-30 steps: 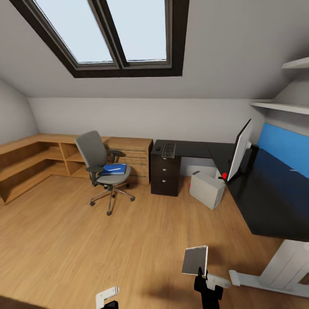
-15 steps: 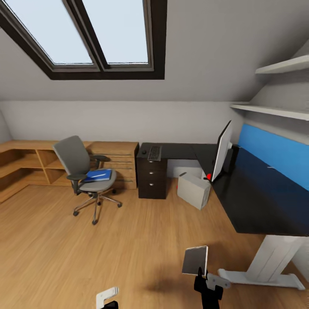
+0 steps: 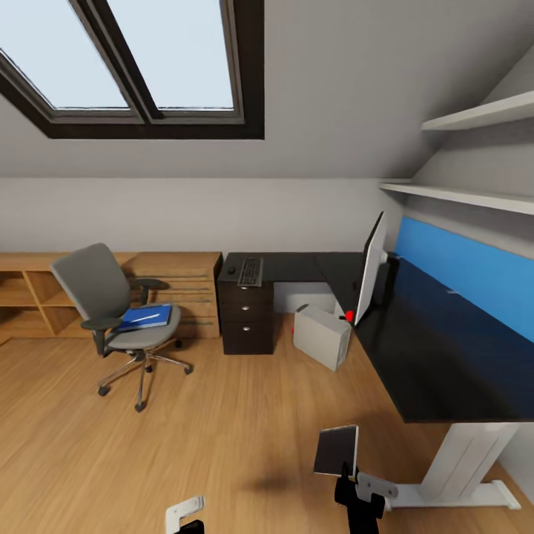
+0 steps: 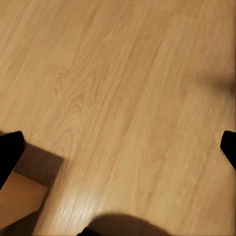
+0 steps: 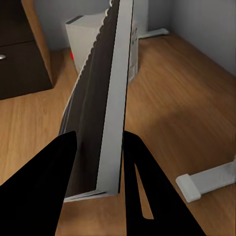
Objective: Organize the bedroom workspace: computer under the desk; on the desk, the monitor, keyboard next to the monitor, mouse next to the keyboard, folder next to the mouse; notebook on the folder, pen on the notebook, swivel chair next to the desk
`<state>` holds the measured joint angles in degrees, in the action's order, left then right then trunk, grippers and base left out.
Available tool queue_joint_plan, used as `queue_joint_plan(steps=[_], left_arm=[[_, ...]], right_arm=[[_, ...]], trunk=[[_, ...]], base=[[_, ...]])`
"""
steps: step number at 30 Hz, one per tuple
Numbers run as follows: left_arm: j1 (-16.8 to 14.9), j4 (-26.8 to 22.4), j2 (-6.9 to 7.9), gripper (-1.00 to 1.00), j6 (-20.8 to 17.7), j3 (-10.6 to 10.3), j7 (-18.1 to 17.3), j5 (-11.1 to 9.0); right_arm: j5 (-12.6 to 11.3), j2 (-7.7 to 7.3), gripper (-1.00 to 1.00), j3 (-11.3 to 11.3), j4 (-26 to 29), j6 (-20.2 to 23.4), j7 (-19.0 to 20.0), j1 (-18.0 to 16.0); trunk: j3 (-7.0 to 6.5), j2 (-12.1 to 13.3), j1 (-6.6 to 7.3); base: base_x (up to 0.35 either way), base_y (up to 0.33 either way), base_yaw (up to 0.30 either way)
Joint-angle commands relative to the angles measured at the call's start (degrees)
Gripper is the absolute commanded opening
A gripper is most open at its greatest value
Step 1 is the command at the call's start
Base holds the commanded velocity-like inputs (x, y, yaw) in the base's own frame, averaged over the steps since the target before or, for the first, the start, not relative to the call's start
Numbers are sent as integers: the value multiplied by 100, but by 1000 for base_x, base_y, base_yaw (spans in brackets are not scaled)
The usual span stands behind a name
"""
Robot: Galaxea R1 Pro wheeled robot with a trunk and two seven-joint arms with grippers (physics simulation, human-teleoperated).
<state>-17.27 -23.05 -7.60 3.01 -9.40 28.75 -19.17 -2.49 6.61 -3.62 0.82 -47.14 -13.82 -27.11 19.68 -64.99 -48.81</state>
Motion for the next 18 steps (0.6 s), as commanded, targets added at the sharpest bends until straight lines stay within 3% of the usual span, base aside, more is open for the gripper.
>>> queue_joint_plan(steps=[1,8,18], left_arm=[[-5,2,4,100,32,-45,34,-60],[-4,2,4,100,36,-45,35,-60],[-5,2,7,100,37,-45,38,-60]], right_arm=[[-13,0,-100,-25,-2,-24,29,-5],[-7,3,-100,-25,-8,-22,29,-5],[-3,7,-100,-24,-11,-4,37,-5]], trunk=[[6,-4,-3],[5,-4,-3],[-174,397,216]], base=[[283,0,-12],[130,0,-5],[13,0,-1]])
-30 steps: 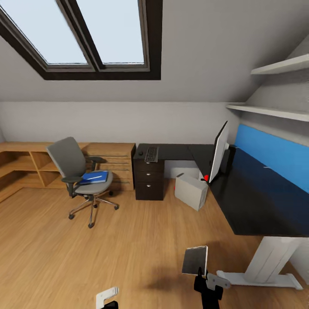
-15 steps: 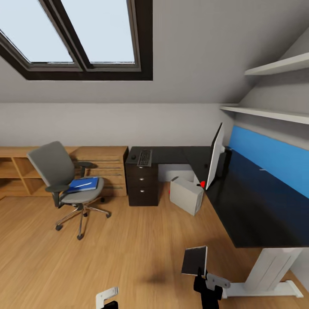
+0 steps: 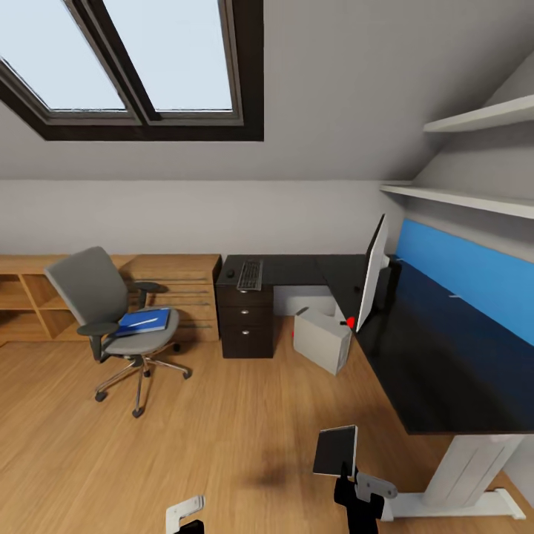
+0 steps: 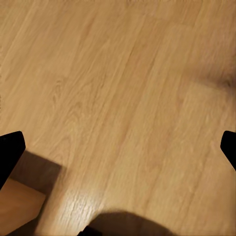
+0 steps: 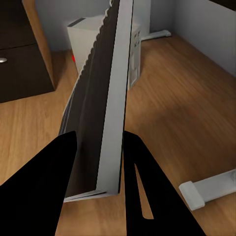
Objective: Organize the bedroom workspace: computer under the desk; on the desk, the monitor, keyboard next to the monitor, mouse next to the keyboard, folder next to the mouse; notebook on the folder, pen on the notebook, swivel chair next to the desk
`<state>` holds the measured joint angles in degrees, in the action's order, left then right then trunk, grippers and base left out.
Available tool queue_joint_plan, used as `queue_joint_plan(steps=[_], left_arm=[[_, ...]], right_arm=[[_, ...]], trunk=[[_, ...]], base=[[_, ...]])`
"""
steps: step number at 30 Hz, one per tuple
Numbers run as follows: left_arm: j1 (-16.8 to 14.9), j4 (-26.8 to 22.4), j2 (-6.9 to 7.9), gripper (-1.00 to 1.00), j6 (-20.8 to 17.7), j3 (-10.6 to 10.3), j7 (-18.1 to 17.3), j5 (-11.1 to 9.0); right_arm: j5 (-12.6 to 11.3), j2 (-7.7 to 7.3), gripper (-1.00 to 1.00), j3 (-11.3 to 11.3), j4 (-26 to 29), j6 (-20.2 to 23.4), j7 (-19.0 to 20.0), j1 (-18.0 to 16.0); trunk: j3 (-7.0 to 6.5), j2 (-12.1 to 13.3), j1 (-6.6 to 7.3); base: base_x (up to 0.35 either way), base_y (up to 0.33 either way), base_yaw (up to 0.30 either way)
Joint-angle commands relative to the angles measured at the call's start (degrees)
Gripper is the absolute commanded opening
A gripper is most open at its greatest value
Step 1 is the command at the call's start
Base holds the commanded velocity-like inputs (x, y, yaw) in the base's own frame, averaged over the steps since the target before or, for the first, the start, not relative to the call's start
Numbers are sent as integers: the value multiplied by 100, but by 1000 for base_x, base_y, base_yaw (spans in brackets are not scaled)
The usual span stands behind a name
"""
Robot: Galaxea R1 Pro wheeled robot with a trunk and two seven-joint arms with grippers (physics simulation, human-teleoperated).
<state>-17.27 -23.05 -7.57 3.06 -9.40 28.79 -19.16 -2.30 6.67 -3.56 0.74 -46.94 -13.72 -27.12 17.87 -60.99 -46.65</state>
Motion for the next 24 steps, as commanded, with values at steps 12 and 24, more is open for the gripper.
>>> queue_joint_plan(steps=[12,24], left_arm=[[-5,2,9,100,34,-45,30,-64],[-5,2,10,100,36,-44,32,-66]], right_arm=[[-23,1,-100,-31,-3,-2,27,-3],[-19,1,-100,-31,-3,0,27,-4]], trunk=[[-209,478,264],[-424,959,528]], base=[[175,0,0],[333,0,0]])
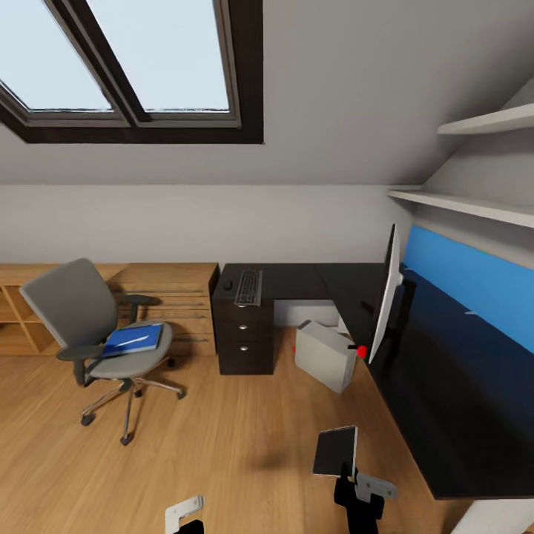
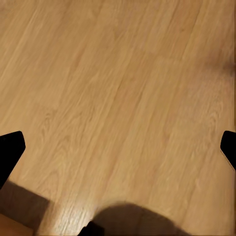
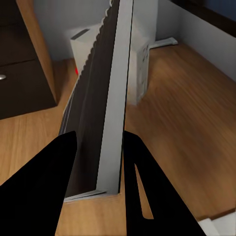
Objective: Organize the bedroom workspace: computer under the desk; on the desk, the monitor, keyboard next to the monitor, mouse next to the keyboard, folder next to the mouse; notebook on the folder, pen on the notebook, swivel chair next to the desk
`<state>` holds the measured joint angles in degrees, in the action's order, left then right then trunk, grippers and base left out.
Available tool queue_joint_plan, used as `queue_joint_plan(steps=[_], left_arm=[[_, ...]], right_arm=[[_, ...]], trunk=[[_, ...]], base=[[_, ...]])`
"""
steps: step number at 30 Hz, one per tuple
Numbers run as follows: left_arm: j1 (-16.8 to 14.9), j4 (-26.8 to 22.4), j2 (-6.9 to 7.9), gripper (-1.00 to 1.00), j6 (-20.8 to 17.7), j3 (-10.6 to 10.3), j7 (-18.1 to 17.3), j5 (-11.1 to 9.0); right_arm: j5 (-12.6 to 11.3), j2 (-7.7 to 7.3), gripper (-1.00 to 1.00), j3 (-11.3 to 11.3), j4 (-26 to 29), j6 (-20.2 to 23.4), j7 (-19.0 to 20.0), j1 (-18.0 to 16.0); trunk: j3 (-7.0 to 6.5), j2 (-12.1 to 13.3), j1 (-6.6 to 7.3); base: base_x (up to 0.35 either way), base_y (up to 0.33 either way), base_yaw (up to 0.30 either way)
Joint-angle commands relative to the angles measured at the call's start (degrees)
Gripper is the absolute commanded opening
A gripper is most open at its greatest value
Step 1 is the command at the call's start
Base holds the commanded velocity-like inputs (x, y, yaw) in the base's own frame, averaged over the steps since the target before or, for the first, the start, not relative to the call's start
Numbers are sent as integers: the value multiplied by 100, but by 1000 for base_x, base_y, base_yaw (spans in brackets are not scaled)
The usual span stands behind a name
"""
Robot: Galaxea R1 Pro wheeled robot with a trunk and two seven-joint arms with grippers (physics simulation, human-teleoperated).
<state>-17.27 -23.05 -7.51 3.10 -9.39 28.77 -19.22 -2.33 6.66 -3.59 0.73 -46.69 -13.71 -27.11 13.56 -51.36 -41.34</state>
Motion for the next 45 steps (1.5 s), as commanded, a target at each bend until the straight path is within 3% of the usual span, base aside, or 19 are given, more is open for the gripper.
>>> queue_joint_plan(steps=[1,16,25,45], left_arm=[[-5,2,4,100,32,-45,34,-62],[-4,37,2,100,33,-46,35,-59],[-5,38,2,100,33,-46,40,-58],[-5,38,4,100,33,-44,40,-57]], right_arm=[[-18,2,-100,-27,-3,-24,26,-5],[-18,6,-100,-27,-3,-24,26,4],[-19,4,-100,-27,-3,-24,26,4],[-14,10,-100,-25,-10,-24,33,10]], trunk=[[-11,37,18],[-280,638,348],[-280,638,348],[-280,638,348]], base=[[335,0,0],[335,0,0],[257,0,0],[61,67,0]])
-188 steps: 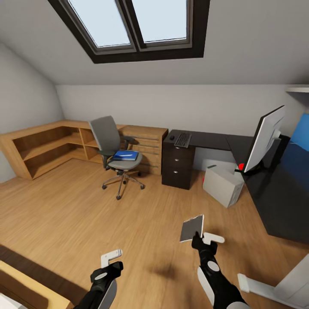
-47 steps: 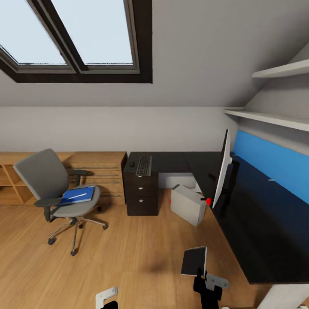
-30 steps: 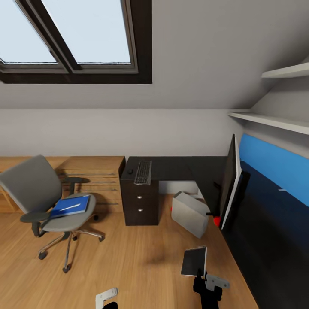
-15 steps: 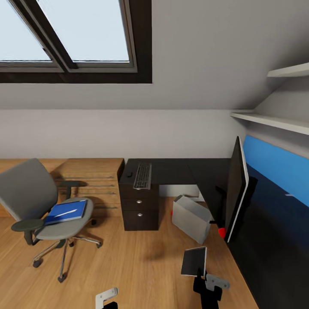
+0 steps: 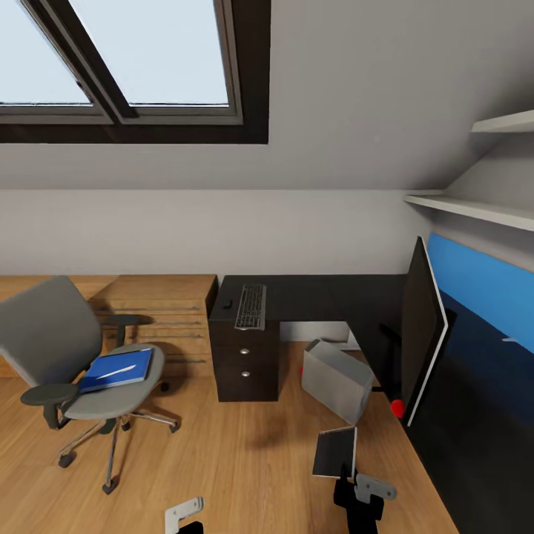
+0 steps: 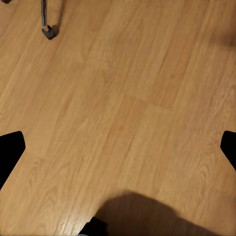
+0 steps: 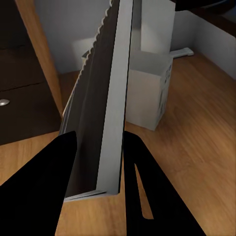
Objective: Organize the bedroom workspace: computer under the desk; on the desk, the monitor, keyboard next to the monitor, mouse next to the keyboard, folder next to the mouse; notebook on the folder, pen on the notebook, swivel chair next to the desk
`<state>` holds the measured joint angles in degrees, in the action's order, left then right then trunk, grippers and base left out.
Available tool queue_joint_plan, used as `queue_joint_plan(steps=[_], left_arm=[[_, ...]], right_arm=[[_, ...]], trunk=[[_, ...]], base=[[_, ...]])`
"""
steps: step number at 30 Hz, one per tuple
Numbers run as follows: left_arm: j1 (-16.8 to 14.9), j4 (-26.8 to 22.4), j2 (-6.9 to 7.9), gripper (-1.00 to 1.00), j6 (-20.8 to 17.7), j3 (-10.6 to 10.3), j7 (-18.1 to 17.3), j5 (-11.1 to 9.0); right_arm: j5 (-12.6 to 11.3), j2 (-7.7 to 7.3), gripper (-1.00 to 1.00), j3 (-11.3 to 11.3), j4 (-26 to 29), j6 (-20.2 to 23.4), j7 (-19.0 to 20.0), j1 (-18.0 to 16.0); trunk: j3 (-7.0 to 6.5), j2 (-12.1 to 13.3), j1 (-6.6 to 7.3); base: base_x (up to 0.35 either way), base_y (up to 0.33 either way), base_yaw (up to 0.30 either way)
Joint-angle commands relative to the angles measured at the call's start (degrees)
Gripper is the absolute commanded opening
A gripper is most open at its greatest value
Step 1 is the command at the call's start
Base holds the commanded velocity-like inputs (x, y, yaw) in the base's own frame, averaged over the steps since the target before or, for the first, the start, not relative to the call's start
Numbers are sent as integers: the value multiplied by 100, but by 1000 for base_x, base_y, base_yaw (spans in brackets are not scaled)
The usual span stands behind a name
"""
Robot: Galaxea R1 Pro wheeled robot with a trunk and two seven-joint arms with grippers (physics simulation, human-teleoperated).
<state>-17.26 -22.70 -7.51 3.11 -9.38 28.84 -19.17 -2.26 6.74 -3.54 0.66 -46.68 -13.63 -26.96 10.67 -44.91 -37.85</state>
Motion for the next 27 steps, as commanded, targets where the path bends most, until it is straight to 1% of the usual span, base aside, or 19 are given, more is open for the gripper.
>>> queue_joint_plan(steps=[1,9,11,21,27], left_arm=[[-5,2,4,100,32,-45,34,-61],[-5,2,4,100,32,-45,33,-62],[-5,2,4,100,32,-46,30,-63],[-5,2,-1,100,32,-47,28,-60],[-5,2,-4,100,32,-47,26,-60]], right_arm=[[-20,0,-100,-31,-3,-25,26,-4],[-13,-6,-100,-28,2,-28,27,-2],[-18,-6,-100,-31,-10,-26,27,-2],[-20,-13,-100,-25,-22,-32,27,-2],[-20,-12,-100,-24,-22,-26,27,-2]], trunk=[[8,-7,-1],[8,-7,-1],[8,-7,-1],[8,-7,-1],[8,-7,-1]], base=[[8,10,0],[7,3,0],[174,119,0],[248,186,0],[319,18,0]])
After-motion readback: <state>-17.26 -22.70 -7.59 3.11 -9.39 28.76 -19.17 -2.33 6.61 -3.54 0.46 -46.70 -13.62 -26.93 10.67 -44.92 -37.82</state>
